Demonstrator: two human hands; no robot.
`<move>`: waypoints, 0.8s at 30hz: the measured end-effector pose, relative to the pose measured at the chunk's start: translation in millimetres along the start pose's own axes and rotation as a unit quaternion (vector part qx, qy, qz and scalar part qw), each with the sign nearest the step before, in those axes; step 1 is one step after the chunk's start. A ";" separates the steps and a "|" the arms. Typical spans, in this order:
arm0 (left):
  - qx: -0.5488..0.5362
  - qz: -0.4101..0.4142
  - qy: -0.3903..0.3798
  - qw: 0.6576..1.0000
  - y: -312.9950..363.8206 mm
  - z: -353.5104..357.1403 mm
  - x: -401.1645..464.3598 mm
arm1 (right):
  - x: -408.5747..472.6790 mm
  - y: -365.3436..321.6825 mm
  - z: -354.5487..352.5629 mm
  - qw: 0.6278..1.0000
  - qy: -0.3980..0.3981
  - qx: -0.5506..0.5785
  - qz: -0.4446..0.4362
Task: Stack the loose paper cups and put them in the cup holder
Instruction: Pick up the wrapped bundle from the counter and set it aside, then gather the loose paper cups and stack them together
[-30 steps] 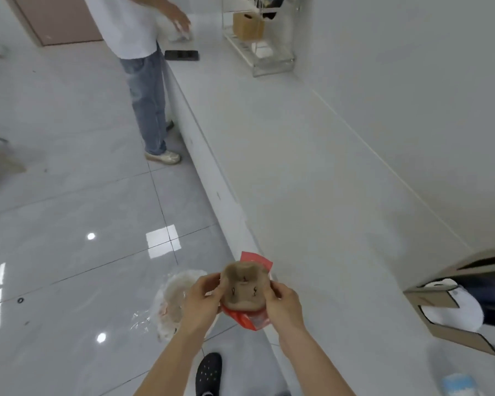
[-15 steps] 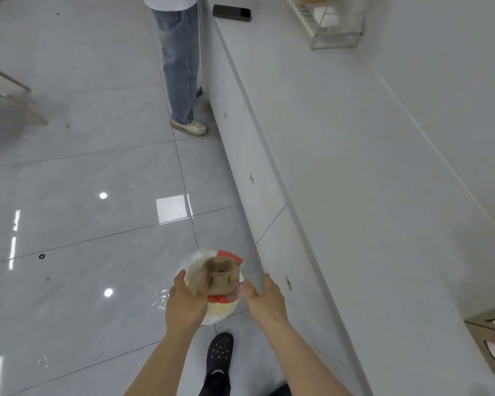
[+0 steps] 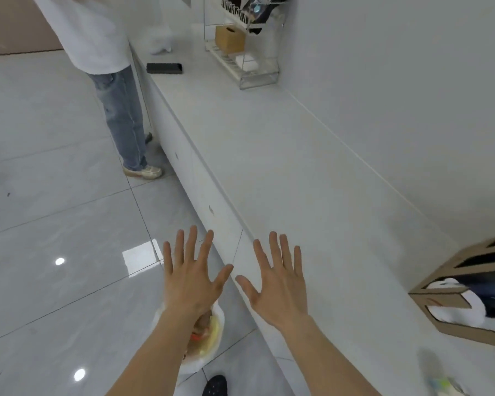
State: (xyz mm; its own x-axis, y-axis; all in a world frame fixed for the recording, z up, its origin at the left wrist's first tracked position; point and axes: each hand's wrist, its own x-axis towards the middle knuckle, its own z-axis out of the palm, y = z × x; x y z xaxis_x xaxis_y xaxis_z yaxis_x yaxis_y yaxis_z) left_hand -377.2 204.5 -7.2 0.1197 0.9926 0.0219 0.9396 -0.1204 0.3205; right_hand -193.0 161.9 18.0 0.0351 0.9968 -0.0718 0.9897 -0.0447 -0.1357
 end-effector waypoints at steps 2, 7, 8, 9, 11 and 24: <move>0.007 0.043 0.012 0.999 19.3 -4.3 10.9 | -2.4 15.8 -13.0 0.999 0.020 -0.013 0.021; -0.014 0.151 0.017 0.988 80.1 1.3 23.2 | -26.9 66.6 -33.2 0.992 0.060 -0.022 0.105; -0.021 0.174 0.013 0.984 94.1 5.0 22.9 | -35.5 78.2 -35.1 0.990 0.066 -0.022 0.125; -0.024 0.197 0.008 0.980 107.4 9.5 21.4 | -44.9 89.5 -36.3 0.987 0.070 -0.022 0.145; -0.029 0.239 -0.006 0.971 135.6 20.3 15.2 | -67.7 112.7 -37.2 0.979 0.078 -0.023 0.186; -0.048 0.491 -0.126 0.861 317.6 86.0 -91.2 | -246.1 246.5 -28.5 0.899 0.090 0.007 0.428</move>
State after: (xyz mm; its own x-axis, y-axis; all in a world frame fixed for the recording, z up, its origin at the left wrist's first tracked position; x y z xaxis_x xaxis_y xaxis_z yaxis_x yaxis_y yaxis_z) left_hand -62.1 74.3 11.2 0.9178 0.3770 0.1248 0.3170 -0.8848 0.3414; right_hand 46.3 -92.6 30.3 0.8061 0.5917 0.0049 0.5879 -0.7999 -0.1203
